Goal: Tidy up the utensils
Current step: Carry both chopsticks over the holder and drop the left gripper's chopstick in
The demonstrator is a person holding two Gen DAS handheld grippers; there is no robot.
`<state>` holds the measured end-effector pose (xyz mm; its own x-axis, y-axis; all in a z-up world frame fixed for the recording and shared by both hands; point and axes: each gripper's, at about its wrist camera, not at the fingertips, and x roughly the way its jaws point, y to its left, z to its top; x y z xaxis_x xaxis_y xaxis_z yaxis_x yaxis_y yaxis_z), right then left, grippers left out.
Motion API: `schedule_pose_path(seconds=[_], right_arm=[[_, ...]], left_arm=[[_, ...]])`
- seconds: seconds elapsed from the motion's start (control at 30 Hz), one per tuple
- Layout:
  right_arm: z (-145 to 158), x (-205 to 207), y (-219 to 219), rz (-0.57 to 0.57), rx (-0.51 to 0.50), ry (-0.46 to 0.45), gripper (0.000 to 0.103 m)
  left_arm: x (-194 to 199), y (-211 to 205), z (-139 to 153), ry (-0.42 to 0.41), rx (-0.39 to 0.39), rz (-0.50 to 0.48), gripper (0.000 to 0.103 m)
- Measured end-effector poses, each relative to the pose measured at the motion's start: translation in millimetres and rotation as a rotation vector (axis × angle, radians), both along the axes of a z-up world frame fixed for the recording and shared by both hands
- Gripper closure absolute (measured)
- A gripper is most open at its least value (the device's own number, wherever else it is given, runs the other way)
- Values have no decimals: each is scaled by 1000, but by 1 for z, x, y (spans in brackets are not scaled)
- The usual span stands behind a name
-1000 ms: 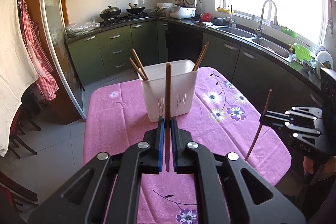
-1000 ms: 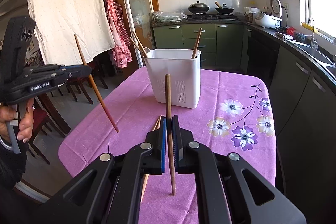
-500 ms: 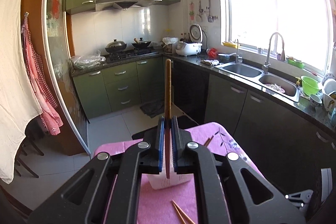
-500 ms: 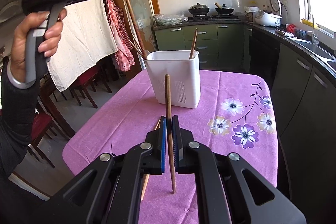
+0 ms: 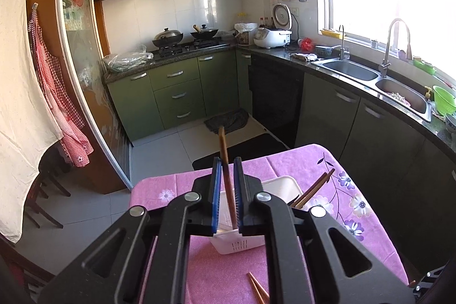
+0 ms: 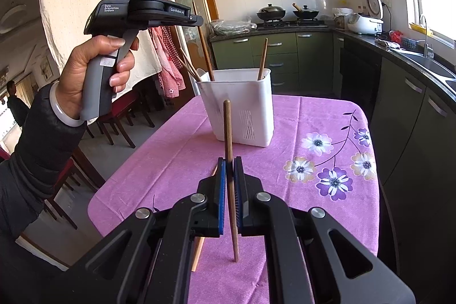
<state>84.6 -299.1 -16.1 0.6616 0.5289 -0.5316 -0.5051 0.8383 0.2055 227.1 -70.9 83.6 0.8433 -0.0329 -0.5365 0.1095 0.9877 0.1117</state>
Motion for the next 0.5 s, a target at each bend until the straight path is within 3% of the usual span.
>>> schedule_pose_path(seconds=[0.27, 0.5], right_arm=[[31, 14, 2, -3, 7, -47, 97], [98, 44, 13, 18, 56, -152, 97]], left_arm=[[-51, 15, 4, -12, -26, -39, 89], [-111, 39, -12, -15, -19, -22, 89]])
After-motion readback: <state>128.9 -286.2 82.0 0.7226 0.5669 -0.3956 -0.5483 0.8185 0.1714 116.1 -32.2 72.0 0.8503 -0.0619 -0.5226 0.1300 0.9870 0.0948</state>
